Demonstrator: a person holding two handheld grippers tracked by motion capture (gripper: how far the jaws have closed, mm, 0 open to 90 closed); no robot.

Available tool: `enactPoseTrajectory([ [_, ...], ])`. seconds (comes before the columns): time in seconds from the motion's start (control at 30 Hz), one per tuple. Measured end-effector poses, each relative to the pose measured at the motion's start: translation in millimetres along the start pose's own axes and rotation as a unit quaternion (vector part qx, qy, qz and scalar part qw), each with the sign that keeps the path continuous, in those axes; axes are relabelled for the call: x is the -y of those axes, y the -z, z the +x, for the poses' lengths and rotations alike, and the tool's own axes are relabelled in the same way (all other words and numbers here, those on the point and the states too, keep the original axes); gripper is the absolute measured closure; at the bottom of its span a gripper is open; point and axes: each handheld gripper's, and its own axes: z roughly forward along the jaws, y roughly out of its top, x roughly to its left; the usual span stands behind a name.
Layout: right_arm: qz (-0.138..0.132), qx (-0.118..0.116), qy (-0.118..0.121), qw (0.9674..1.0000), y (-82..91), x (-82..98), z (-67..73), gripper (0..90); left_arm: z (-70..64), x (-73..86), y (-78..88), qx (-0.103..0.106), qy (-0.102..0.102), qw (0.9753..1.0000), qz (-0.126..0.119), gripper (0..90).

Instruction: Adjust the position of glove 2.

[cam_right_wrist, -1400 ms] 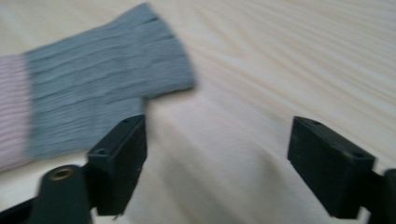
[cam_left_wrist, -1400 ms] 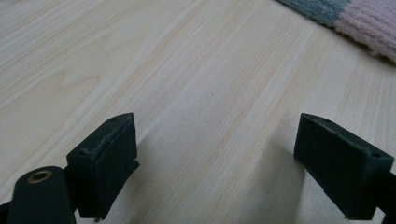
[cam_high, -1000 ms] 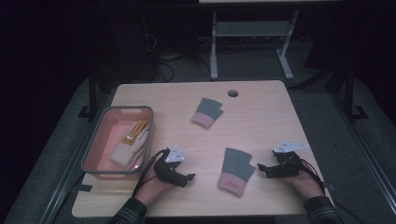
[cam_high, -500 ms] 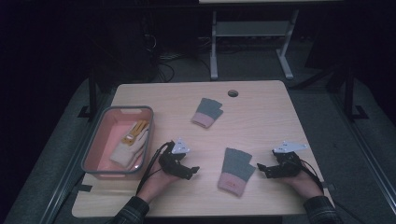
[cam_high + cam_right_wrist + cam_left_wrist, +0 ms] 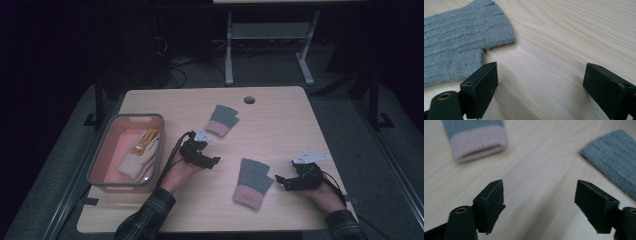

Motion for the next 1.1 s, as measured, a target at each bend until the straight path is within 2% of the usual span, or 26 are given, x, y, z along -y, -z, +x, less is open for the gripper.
enactPoseTrajectory([
  [0.07, 0.0, 0.0, 0.0, 1.0, 0.0, 0.0, 0.0, 12.3, 5.0, -7.3, -4.0, -0.002, -0.005, 1.0, -0.001, 25.1],
  [0.3, 0.0, 0.0, 0.0, 1.0, 0.0, 0.0, 0.0, 12.3, 25.1, -26.4, -19.6, -0.011, -0.001, 0.9999, -0.009, 37.2],
  [0.5, -0.001, -0.001, 0.0, 1.0, -0.4, -0.4, -0.5, 12.4, 40.5, -41.1, -32.5, -0.018, 0.003, 0.9997, -0.018, 41.5],
  [0.57, -0.001, -0.001, 0.0, 1.0, -0.4, -0.4, -0.7, 12.5, 42.4, -44.1, -37.4, -0.021, 0.007, 0.9995, -0.021, 42.7],
  [0.7, 0.0, -0.001, 0.0, 1.0, -0.4, -0.3, -0.9, 12.5, 47.7, -50.2, -49.5, -0.032, -0.001, 0.9993, -0.021, 42.8],
  [0.77, -0.001, 0.0, 0.001, 1.0, -0.5, -0.4, -1.6, 12.5, 49.5, -51.0, -54.3, -0.024, 0.006, 0.9994, -0.024, 43.9],
  [0.93, -0.001, 0.0, -0.001, 1.0, -0.4, -0.4, -1.5, 12.5, 50.0, -52.9, -70.0, -0.025, 0.004, 0.9996, -0.009, 44.7],
  [1.0, -0.001, 0.0, -0.001, 1.0, -0.3, -0.4, -1.5, 12.5, 48.9, -52.2, -76.1, -0.036, -0.006, 0.9993, 0.005, 44.7],
  [1.07, -0.001, 0.001, -0.001, 1.0, -0.4, -0.4, -1.5, 12.5, 48.3, -50.7, -79.7, -0.038, -0.008, 0.9992, 0.009, 45.4],
  [1.1, -0.001, 0.0, -0.001, 1.0, -0.3, -0.4, -1.5, 12.5, 48.1, -50.9, -79.9, -0.048, -0.011, 0.9988, 0.01, 47.9],
])
